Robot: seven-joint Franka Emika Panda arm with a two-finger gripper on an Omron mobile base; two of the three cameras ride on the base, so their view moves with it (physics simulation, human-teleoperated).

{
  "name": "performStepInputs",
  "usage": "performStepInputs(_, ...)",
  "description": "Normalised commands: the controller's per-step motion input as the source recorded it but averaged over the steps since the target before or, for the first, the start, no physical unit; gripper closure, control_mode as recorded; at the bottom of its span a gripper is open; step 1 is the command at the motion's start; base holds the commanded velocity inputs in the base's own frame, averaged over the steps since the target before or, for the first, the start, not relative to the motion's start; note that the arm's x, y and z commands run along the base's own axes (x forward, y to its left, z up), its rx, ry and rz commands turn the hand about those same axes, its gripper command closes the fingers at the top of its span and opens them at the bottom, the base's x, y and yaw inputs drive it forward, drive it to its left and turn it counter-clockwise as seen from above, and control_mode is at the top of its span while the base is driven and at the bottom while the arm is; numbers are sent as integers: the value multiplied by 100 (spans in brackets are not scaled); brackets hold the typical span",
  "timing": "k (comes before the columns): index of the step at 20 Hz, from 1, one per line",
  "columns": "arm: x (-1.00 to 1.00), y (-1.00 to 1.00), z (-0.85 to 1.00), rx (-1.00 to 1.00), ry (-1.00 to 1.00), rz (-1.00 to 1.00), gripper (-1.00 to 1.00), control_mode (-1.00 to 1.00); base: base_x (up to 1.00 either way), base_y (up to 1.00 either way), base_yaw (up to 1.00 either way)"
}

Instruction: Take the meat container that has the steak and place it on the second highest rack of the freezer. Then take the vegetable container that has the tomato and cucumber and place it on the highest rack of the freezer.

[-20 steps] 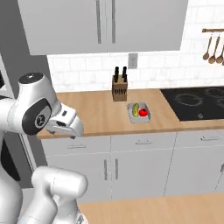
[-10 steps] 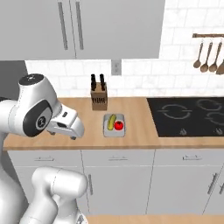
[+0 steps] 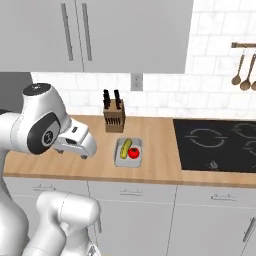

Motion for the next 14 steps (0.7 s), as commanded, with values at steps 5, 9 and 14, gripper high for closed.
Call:
performStepInputs(5,0,0,0,0,0,0,-100,100,54,-22,22)
performStepInputs(9,0,0,0,0,0,0,-100,100,58,-40,16)
performStepInputs(14,0,0,0,0,0,0,-100,100,52,-40,4)
